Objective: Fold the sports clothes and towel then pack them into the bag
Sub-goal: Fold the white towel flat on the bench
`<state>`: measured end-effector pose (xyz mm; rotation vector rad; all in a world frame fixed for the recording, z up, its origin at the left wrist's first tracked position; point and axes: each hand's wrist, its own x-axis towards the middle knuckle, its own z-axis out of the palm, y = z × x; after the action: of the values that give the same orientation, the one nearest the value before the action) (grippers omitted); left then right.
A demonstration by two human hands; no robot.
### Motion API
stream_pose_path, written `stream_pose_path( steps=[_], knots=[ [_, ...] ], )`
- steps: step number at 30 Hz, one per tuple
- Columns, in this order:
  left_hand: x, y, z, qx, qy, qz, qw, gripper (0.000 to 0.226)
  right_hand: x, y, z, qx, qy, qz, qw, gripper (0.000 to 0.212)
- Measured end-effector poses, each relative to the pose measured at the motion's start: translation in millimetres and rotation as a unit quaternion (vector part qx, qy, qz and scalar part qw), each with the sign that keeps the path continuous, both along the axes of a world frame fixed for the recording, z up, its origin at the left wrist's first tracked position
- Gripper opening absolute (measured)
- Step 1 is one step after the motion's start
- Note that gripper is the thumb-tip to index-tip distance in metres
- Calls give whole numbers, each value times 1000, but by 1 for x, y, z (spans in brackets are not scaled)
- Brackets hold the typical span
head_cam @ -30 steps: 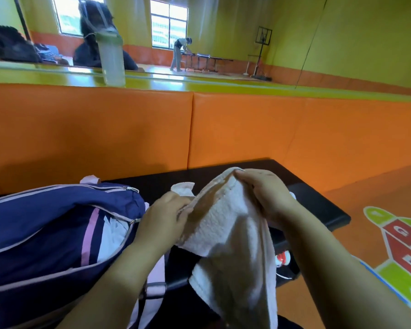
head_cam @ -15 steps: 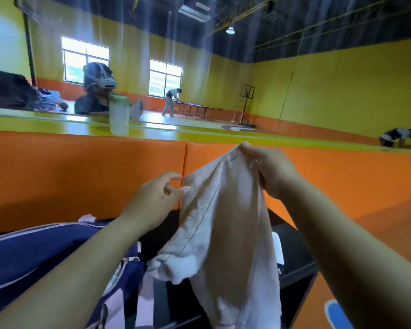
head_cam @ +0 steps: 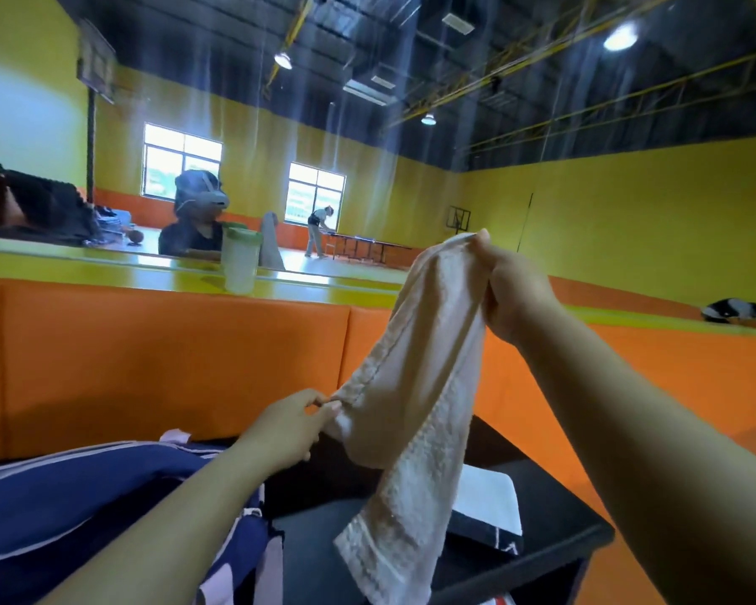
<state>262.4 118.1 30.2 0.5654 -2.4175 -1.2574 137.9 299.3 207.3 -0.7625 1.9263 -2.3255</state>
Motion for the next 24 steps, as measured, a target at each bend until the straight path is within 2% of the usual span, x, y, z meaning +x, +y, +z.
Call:
stream_pose_path(
  steps=[3, 6, 8, 12, 15, 20, 24],
  knots=[
    [-6, 7, 3, 98, 58, 22, 993, 19, -1, 7, -2, 2, -3, 5, 1000, 42],
    [-10, 13, 6, 207, 108, 38, 972, 17, -2, 18, -4, -7, -12, -17, 1000, 33],
    [-8, 19, 8, 230, 117, 30, 966, 14, -5, 24, -8, -5, -22, -38, 999, 30],
    [-9, 27, 5, 254, 137, 18, 957, 25, -8, 31, -17, 16, -26, -53, 998, 29],
    [-12, 24, 6, 222, 168, 42, 960, 16, -10, 38, -25, 46, 7, -83, 995, 26],
    [-1, 2, 17, 117, 195, 69, 971, 13, -23, 60, -45, 185, 99, -155, 965, 28],
    [10, -22, 26, 75, 190, 98, 974, 16, -33, 75, -60, 251, 47, -213, 943, 32]
  ],
)
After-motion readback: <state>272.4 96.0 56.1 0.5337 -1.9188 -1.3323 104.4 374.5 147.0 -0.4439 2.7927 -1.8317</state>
